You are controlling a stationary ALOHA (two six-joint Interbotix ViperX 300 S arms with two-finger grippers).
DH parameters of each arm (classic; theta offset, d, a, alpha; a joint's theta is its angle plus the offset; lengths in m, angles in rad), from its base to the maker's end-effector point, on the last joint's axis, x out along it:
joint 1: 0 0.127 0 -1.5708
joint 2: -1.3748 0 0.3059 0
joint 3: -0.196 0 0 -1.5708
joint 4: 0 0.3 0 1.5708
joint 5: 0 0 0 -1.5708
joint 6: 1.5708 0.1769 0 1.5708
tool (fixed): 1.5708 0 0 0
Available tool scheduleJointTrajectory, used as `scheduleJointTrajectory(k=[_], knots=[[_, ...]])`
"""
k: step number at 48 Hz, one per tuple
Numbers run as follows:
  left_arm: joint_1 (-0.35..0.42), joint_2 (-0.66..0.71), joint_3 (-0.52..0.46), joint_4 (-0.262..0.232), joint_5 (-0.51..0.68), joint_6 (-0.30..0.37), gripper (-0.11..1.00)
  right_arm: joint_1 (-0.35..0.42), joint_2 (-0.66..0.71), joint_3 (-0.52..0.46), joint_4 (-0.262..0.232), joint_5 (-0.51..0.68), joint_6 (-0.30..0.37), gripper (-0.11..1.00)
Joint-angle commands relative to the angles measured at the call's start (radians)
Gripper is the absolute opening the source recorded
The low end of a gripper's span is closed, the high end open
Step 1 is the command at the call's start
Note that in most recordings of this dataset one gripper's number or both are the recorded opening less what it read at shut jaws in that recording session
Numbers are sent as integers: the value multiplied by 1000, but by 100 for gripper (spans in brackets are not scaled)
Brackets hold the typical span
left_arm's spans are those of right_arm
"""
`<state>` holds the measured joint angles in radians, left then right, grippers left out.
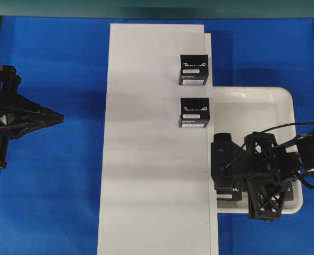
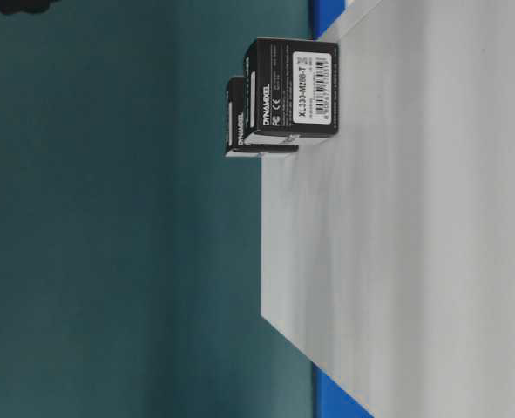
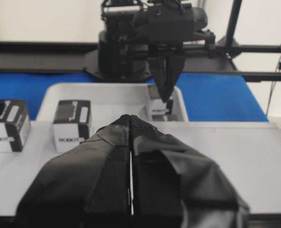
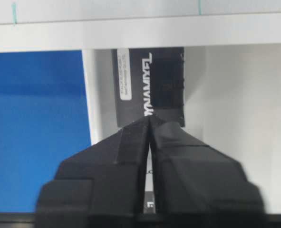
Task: Place the box from the white plastic tray onto the white base.
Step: 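Move the right gripper over the lower-left box in the white tray, then lower the right gripper and close it on the black-and-white box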
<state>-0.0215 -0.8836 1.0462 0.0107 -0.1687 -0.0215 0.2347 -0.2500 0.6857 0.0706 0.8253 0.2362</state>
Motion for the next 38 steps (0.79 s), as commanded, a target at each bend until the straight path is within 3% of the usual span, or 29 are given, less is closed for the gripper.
scheduleJointTrajectory(k=[1, 5, 14, 18, 38], knots=[[0, 5, -26, 3, -6, 0, -4, 5, 15, -11, 0, -3, -3, 12], [-2, 5, -26, 3, -5, -2, -4, 5, 15, -12, 2, -3, -3, 26], [-2, 5, -26, 2, -6, 0, -4, 15, 26, -12, -2, -26, -6, 80], [0, 5, -26, 3, -5, 0, -4, 17, 41, -12, -2, -32, -12, 96], [-18, 3, -28, 2, -6, 2, -4, 15, 135, -20, -9, -40, -23, 100]])
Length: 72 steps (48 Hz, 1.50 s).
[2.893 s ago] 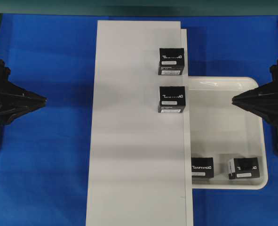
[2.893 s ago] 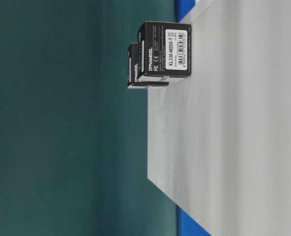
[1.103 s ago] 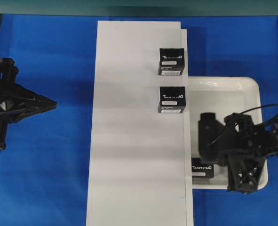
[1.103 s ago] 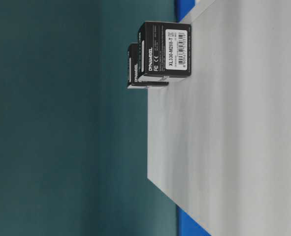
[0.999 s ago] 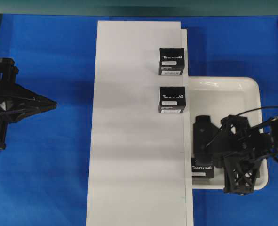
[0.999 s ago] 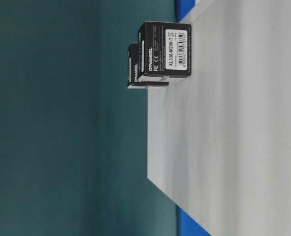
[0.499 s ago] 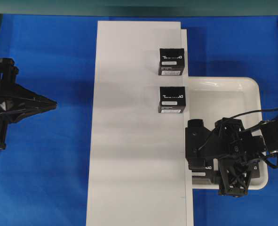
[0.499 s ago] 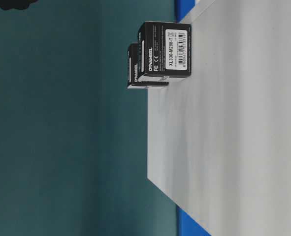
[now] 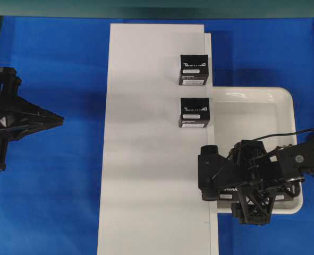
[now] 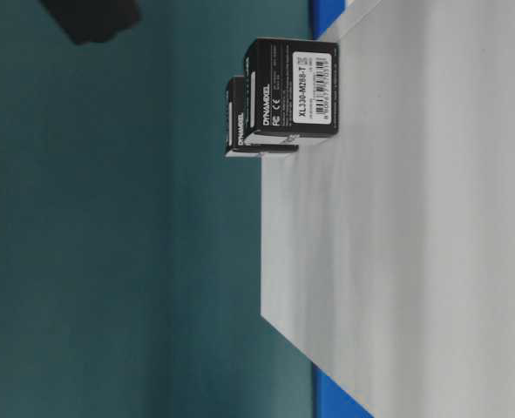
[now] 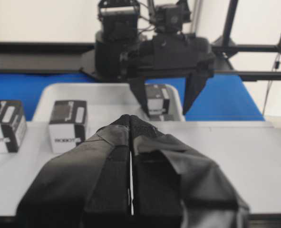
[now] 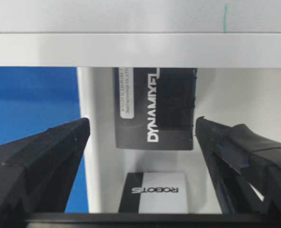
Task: Place the box from the white plastic tray onto the white base.
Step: 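Lower the right gripper and close it on the black-and-white box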
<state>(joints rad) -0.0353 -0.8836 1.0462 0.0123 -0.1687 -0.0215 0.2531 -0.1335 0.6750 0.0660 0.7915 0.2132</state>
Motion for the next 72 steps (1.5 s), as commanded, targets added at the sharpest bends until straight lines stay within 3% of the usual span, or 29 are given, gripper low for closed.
scheduleJointTrajectory(k=[1, 33, 63, 68, 72], knots=[[-6, 3, -28, 2, -6, 2, -4, -5, 20, -8, -5, -6, 0, 100], [-8, 5, -35, 2, -5, 8, -4, -20, 87, 6, -21, -107, 5, 100], [-9, 3, -35, 0, -6, 3, -4, -20, 137, 15, -18, -120, 8, 100], [-11, 3, -35, 2, -5, 2, -4, -20, 135, 9, -17, -114, 9, 96], [-9, 5, -35, 2, -5, 2, -4, -20, 130, 3, -17, -103, 9, 84]])
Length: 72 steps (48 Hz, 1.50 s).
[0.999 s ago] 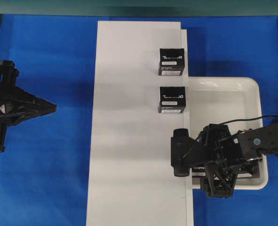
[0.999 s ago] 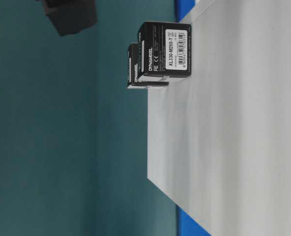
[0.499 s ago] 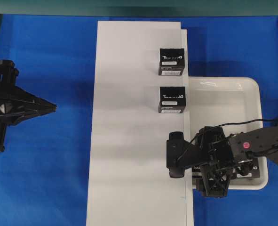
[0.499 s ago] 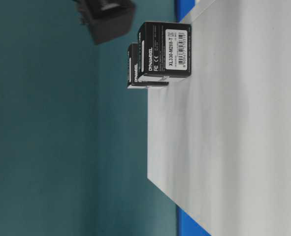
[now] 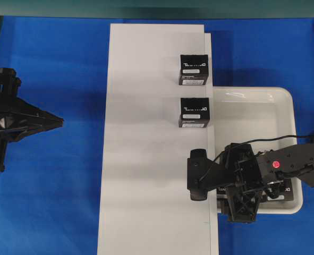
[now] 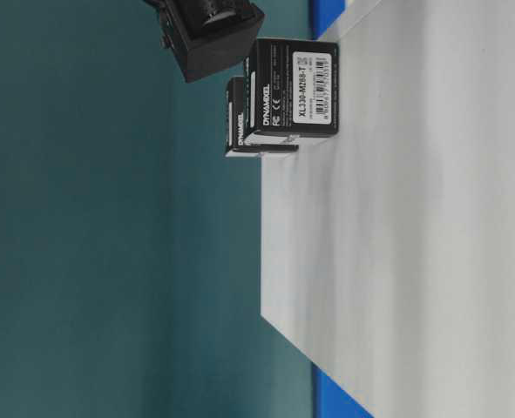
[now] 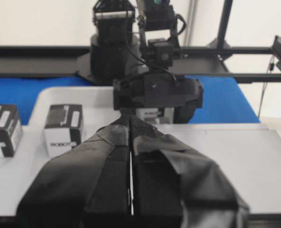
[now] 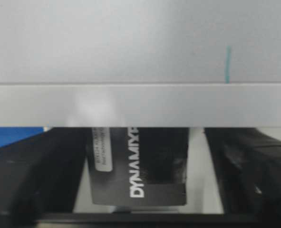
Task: Place the box from the white plastic tray onto the white base.
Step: 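Lower the right gripper and close it on the black-and-white box, then lift the box out of the tray with the right gripper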
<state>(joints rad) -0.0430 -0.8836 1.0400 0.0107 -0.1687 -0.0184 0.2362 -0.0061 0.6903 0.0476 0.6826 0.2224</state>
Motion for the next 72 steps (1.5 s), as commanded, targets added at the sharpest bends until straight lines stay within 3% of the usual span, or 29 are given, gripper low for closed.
scheduleJointTrajectory(k=[1, 6, 23, 44, 72], knots=[[-2, 3, -29, 2, -6, -2, -4, -3, 3, -14, 3, 11, 0, 80], [-2, 3, -29, 2, -6, -2, -4, -2, 0, -18, 3, 37, -2, 58], [-2, 6, -29, 3, -6, -2, -4, -12, -86, -49, 8, 149, 15, 57], [-2, 6, -31, 3, -8, -3, -4, -77, -291, -133, 8, 402, 14, 57], [-3, 3, -41, 3, -6, -3, -4, -104, -413, -178, 5, 474, 14, 57]])
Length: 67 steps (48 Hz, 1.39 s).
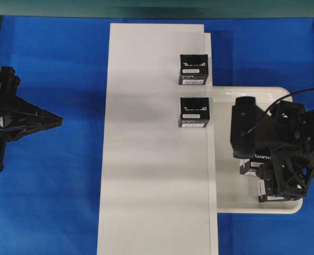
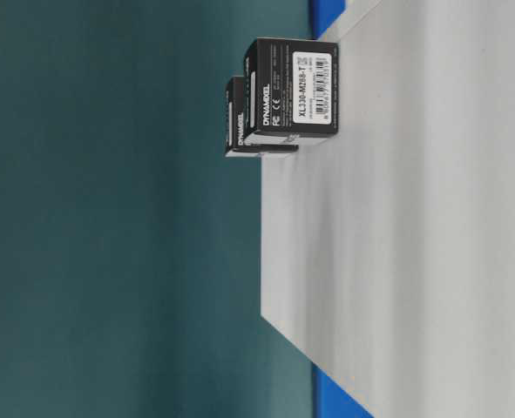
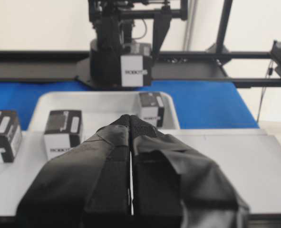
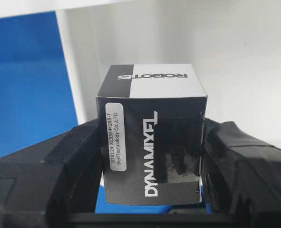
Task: Place the box from the white plastic tray onto the white base.
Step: 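Lift the box out of the tray with the right gripper, then carry the box left onto the white base below the other boxes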
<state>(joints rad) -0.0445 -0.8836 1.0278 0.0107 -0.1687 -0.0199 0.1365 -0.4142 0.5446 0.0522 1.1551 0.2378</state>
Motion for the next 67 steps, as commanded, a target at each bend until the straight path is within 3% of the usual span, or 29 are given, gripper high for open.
scheduleJointTrajectory(k=[1, 19, 38, 67], knots=[[-2, 3, -29, 2, -6, -2, -4, -5, -3, -37, 0, 3, -2, 57], [-3, 3, -31, 3, -6, -5, -4, -12, 57, -153, 0, 29, -6, 57], [-5, -2, -32, 3, -5, -3, -4, -23, 207, -296, -5, 51, -38, 57], [-6, -11, -32, 3, -5, -3, -4, -46, 403, -301, -11, -51, -155, 57]])
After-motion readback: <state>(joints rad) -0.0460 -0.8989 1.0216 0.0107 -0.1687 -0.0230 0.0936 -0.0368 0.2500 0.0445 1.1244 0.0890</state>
